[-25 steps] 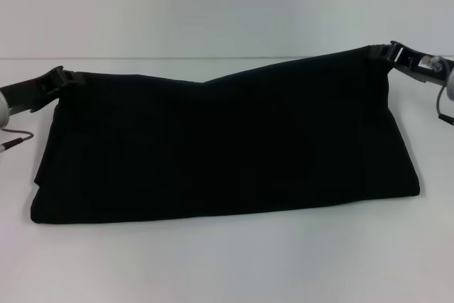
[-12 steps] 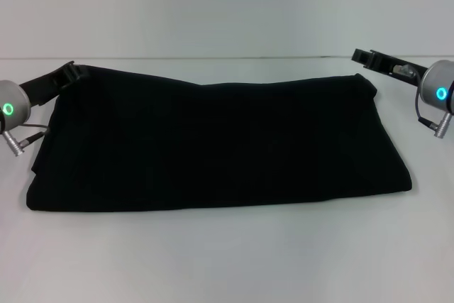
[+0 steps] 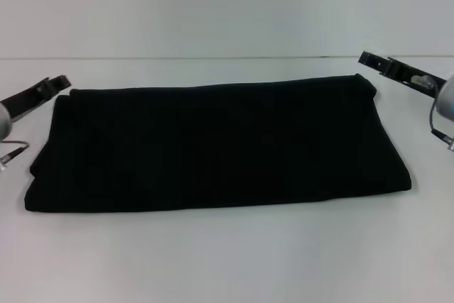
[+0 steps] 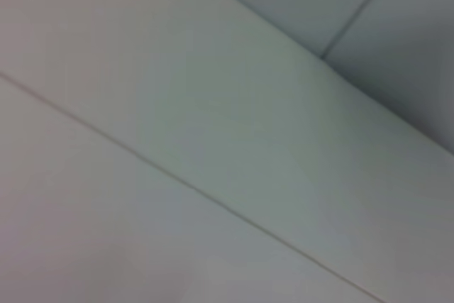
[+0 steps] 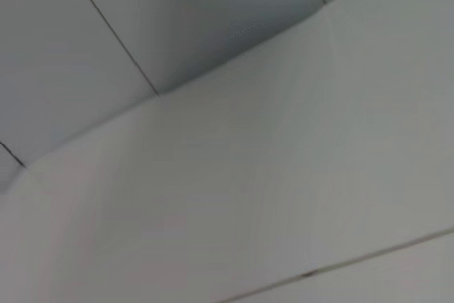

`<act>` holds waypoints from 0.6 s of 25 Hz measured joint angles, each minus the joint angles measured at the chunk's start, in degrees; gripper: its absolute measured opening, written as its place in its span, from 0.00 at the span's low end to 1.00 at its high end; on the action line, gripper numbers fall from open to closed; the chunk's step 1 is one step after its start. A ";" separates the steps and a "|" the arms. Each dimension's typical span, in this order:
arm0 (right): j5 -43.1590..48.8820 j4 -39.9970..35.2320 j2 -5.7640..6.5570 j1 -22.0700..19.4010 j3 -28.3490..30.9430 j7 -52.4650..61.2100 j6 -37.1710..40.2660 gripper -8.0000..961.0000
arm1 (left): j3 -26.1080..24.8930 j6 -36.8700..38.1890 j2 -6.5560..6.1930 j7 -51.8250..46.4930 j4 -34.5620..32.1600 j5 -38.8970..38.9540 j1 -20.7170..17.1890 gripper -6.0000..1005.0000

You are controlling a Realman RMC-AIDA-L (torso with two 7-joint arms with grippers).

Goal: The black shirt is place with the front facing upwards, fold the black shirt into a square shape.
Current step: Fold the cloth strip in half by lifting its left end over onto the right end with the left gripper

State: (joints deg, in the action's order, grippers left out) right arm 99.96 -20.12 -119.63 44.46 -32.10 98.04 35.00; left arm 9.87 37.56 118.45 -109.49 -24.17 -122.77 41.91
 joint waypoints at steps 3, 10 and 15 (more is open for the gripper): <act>-3.92 -0.50 0.43 -2.43 0.31 -3.70 5.74 0.77 | -0.13 -0.17 -1.68 -0.28 0.57 0.08 -1.42 0.53; -6.87 -0.55 1.43 -7.52 -1.49 -22.09 24.76 0.77 | -0.38 16.44 -5.62 -2.91 0.60 4.67 -7.45 0.73; -2.06 -0.61 1.42 -10.43 -4.37 -38.38 39.20 0.77 | 3.77 37.21 -11.17 -15.04 0.25 1.37 -12.62 0.81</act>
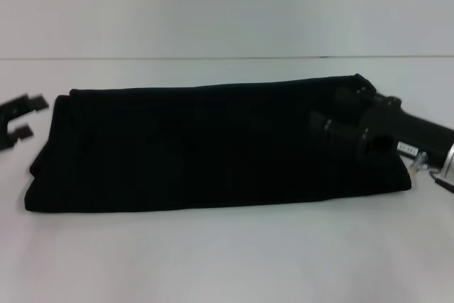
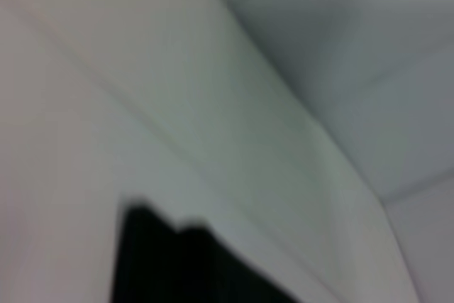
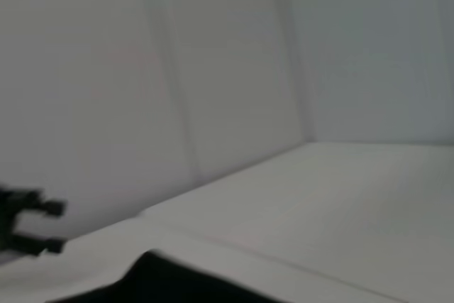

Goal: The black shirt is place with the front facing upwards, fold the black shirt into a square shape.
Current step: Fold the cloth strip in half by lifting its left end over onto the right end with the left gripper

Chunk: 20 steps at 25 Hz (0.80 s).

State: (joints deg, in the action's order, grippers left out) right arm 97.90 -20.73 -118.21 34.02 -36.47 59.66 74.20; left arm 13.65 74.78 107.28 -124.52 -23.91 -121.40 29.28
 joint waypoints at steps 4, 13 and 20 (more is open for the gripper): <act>2.91 -0.01 -0.53 -0.55 -1.25 -1.74 0.41 0.84 | 1.60 10.66 -0.64 -8.36 -4.18 -3.05 -3.87 0.86; 4.66 2.76 -1.47 -0.75 -3.40 -5.96 -0.11 0.98 | 1.65 15.40 0.74 -15.88 -7.03 -5.41 -9.80 0.86; 4.67 3.15 -1.72 -0.28 -7.52 -6.03 -2.30 0.98 | 2.67 10.30 1.09 -16.80 -3.32 -6.47 -8.53 0.86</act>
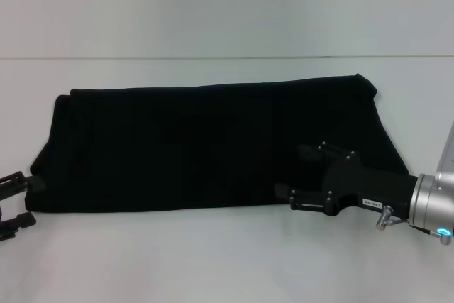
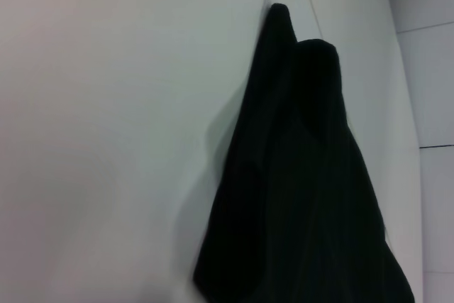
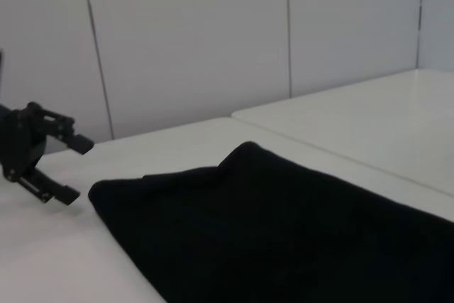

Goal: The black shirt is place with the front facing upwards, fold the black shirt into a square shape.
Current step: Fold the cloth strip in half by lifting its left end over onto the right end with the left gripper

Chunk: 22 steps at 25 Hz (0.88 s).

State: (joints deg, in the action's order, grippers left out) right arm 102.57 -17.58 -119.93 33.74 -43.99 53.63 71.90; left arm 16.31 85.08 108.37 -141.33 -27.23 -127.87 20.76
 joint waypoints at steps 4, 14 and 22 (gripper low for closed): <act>-0.03 0.47 -0.04 0.10 -0.32 -0.06 -0.14 0.98 | 0.34 -1.65 0.00 -0.75 0.65 -1.02 0.35 0.86; -0.18 0.75 -0.04 0.05 -0.39 -0.11 -0.06 0.98 | -0.14 -5.46 0.42 -1.52 0.88 -1.46 1.05 0.86; -0.18 1.31 -0.12 -0.01 -0.40 -0.11 0.22 0.98 | 0.24 -7.76 0.79 -1.34 1.65 -1.55 3.02 0.86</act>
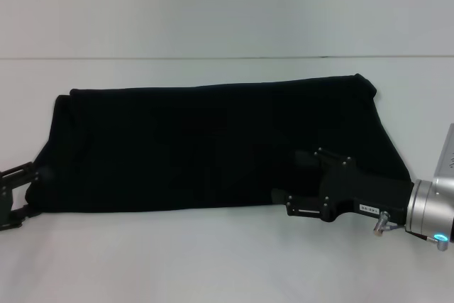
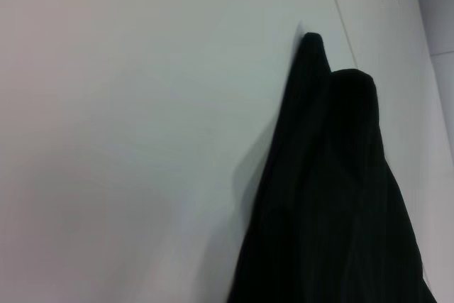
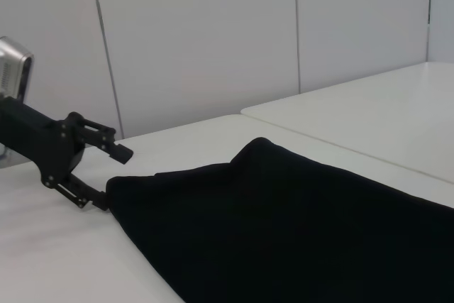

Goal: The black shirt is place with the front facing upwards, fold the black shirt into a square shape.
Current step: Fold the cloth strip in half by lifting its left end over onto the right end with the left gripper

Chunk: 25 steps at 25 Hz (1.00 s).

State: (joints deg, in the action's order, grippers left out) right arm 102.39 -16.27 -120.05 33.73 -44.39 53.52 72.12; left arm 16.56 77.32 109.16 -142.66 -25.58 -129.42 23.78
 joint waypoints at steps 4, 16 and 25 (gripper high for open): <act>-0.01 0.03 -0.01 -0.05 0.00 0.08 0.14 0.98 | 0.21 -1.62 0.00 0.17 0.71 -0.45 1.26 0.86; -0.16 0.18 -0.01 -0.36 0.00 0.25 0.74 0.98 | 0.83 -2.93 0.26 -0.40 0.64 -1.19 2.75 0.82; 0.03 0.21 -0.01 -0.26 -0.05 0.24 0.83 0.98 | 2.91 -2.90 0.48 0.02 -0.30 -1.18 3.17 0.63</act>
State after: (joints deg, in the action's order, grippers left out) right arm 102.43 -16.07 -120.05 33.47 -44.44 53.76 72.94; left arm 19.46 74.42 109.64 -142.64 -25.89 -130.61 26.95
